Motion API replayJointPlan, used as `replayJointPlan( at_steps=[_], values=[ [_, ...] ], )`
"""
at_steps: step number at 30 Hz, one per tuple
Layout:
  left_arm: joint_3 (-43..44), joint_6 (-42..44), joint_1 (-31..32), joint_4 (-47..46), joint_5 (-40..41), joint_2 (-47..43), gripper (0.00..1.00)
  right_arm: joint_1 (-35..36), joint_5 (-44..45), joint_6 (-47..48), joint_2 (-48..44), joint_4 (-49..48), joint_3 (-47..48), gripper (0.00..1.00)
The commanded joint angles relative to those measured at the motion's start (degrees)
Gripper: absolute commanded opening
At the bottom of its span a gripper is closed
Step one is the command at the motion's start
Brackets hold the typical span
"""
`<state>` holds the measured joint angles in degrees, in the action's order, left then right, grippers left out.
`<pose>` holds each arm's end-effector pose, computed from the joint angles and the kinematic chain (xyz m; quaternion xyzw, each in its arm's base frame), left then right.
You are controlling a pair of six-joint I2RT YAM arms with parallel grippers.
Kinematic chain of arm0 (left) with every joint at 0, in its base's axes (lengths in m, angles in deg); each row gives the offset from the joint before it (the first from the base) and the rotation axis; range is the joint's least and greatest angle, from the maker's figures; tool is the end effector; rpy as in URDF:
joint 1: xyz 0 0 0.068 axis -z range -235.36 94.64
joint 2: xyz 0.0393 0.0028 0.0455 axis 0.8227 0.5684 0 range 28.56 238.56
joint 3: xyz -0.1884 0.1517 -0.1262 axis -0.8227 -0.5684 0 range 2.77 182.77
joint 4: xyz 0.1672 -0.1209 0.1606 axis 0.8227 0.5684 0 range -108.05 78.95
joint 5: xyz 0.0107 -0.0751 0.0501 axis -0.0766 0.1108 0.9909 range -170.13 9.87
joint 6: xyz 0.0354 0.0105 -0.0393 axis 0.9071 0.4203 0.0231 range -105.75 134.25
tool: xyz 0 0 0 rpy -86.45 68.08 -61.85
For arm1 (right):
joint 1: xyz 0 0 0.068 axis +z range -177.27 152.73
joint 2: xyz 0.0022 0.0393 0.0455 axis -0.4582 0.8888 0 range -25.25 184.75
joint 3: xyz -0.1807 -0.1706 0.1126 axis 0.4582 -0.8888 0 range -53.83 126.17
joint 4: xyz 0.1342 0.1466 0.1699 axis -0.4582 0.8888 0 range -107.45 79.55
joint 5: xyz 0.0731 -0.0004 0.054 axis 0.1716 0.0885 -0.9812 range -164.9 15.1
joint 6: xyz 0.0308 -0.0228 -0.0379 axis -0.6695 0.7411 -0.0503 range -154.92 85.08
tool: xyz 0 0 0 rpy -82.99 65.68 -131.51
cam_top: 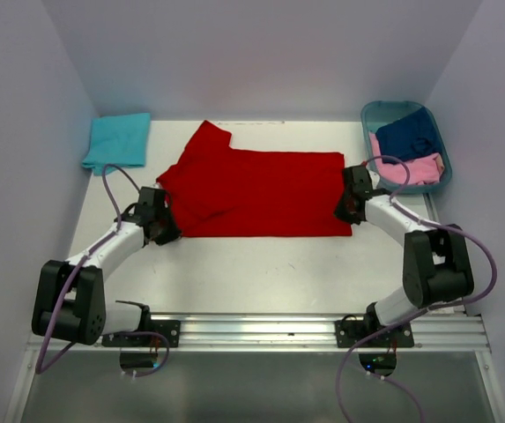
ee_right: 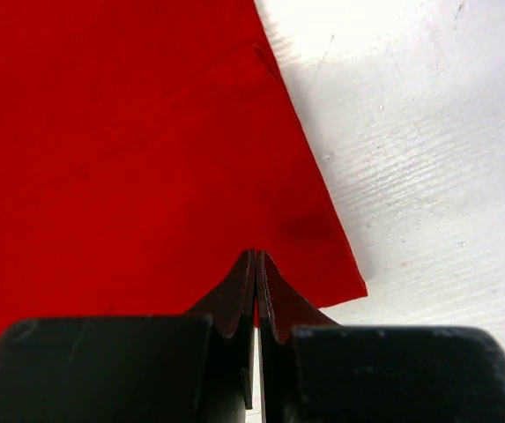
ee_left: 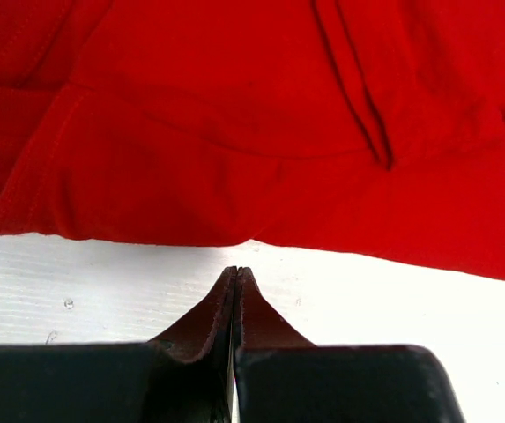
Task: Fold and stack the t-shirts
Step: Fold the flattened tshirt in 1/3 of the way
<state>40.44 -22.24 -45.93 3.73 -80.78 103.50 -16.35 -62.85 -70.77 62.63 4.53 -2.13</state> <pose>0.2359 -0.0395 0.1738 -0.2240 0.9373 -0.1091 0.2435 0.2967 0.0498 0.1887 0.2346 0.9276 0.0156 0.2905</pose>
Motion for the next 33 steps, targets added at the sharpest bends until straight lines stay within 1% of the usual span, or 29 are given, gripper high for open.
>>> replayJointPlan(
  at_steps=[1, 3, 6, 8, 10, 16, 18, 21, 23, 25, 29, 30, 33],
  values=[
    [2.2, -0.4, -0.2, -0.7, 2.9, -0.9, 0.0, 0.2, 1.3, -1.3, 3.2, 0.8, 0.0, 0.0],
    [1.8, -0.2, -0.2, -0.8, 4.2, -3.0, 0.0, 0.2, 0.6, -1.4, 4.2, 0.4, -0.2, 0.0],
    [1.5, 0.1, -0.2, -0.8, 8.5, -5.1, 0.0, 0.2, 0.3, -1.6, 6.1, -0.2, -0.6, 0.0],
    [1.7, 0.2, -0.2, 0.0, 12.5, -4.8, 0.0, 0.2, 0.4, -1.7, 6.8, -0.2, -0.6, 0.0],
    [2.1, 0.0, -0.3, 0.7, 16.2, -2.9, 0.0, 0.2, 0.7, -1.7, 7.2, 0.0, -0.5, 0.0],
    [3.4, -0.5, -0.4, 1.8, 23.8, 7.8, 0.0, 0.2, 1.0, -1.3, 8.2, 0.1, 0.2, 0.0],
    [3.5, -1.1, -0.5, 0.8, 24.2, 11.0, 0.0, 0.2, 1.1, -1.1, 8.4, 0.1, 0.2, 0.0],
    [2.4, -1.3, -0.7, -1.5, 22.1, 13.6, 0.0, 0.2, 1.2, -0.5, 8.6, 0.4, 0.2, 0.0],
    [2.5, -1.7, -0.7, -1.2, 21.7, 15.1, 0.0, 0.2, 2.2, -0.4, 8.8, 1.3, 0.6, 0.0],
    [2.8, -2.0, -0.7, 0.4, 22.6, 15.5, 0.0, 0.2, 3.5, -0.1, 9.0, 3.5, 1.5, 0.0],
    [4.8, -3.7, -0.8, 6.2, 24.8, 13.9, 0.0, -0.4, 9.9, -1.0, 9.4, 9.7, 4.0, 0.0],
    [5.2, -3.8, -0.8, 8.8, 24.1, 13.4, 0.0, -0.5, 10.8, -1.1, 9.3, 10.9, 4.4, 0.0],
    [6.0, -4.6, -0.8, 12.4, 21.4, 10.2, 0.0, -1.2, 12.5, -1.8, 8.9, 13.9, 5.1, 0.0]
  ],
)
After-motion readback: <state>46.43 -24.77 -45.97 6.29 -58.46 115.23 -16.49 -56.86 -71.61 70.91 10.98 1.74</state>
